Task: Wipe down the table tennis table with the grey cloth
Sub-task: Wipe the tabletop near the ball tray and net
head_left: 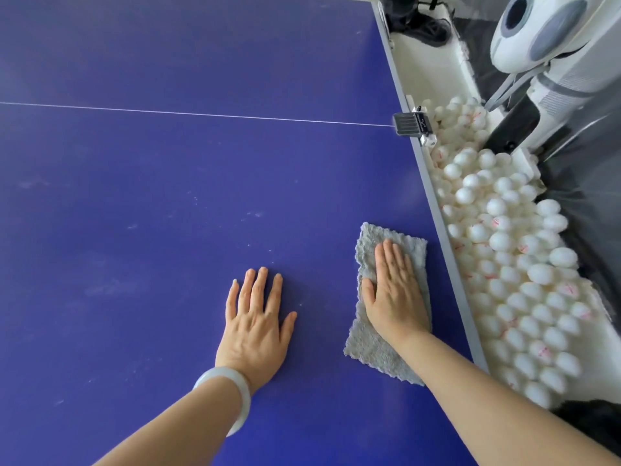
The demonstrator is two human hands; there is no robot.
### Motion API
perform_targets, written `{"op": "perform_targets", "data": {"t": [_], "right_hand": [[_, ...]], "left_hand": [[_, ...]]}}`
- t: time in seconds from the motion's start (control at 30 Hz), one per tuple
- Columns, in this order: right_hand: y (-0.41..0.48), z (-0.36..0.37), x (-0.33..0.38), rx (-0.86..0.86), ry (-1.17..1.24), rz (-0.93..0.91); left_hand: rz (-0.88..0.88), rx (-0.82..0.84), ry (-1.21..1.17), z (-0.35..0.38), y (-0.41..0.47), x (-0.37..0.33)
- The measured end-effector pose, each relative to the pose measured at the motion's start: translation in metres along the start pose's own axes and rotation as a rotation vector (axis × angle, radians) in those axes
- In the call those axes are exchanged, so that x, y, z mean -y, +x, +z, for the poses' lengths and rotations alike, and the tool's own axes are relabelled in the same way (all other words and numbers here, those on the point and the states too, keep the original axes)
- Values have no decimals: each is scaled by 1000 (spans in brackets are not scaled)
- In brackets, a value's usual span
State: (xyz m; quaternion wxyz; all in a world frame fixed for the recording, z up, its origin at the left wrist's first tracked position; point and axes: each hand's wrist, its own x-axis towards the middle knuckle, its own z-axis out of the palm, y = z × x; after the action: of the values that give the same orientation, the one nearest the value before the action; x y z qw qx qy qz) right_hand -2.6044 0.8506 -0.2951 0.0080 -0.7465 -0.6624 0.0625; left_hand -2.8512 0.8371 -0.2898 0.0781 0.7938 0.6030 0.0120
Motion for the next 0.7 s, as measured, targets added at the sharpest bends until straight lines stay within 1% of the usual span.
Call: {"op": "perform_targets", "data": {"t": [0.1, 0.13, 0.17, 0.23, 0.3, 0.37, 0.4, 0.43, 0.47, 0.5, 0.57, 0.6, 0.63, 0.67, 0.7], "right_hand": [[-49, 6, -19, 20, -24, -285], [-53, 5, -33, 27, -20, -333], [-48, 2, -47, 18, -19, -341], [-17, -6, -65, -19, -38, -241], [28, -12, -66, -16, -52, -53], [58, -12, -53, 2, 11, 107], [63, -11, -44, -2, 55, 146], [59, -8, -34, -12, 57, 126], [45, -3, -25, -34, 31, 49], [24, 3, -17, -48, -8, -64], [-18, 10, -18, -22, -31, -340], [-24, 10, -28, 9, -25, -454], [-17, 5, -42, 45, -6, -527], [-3, 0, -57, 46, -1, -541], [15, -5, -70, 26, -10, -500]], "left_hand": [[-6, 9, 9, 0, 1, 0], [-5, 6, 12, 1, 1, 0], [-3, 4, 14, 1, 1, 0], [0, -1, 14, 1, 1, 1], [2, -18, 17, 2, 1, 1], [2, -20, 16, 2, 1, 1], [0, -19, 17, 2, 1, 1], [-1, -15, 18, 2, 0, 1], [-2, -11, 21, 1, 0, 1], [-4, -7, 24, 1, 0, 1], [-9, -8, 33, 0, 0, 0], [-11, -4, 34, 0, 0, 0], [-14, 1, 32, 0, 1, -1], [-18, 3, 30, 0, 1, -1], [-24, 2, 32, 1, 2, -1]]}}
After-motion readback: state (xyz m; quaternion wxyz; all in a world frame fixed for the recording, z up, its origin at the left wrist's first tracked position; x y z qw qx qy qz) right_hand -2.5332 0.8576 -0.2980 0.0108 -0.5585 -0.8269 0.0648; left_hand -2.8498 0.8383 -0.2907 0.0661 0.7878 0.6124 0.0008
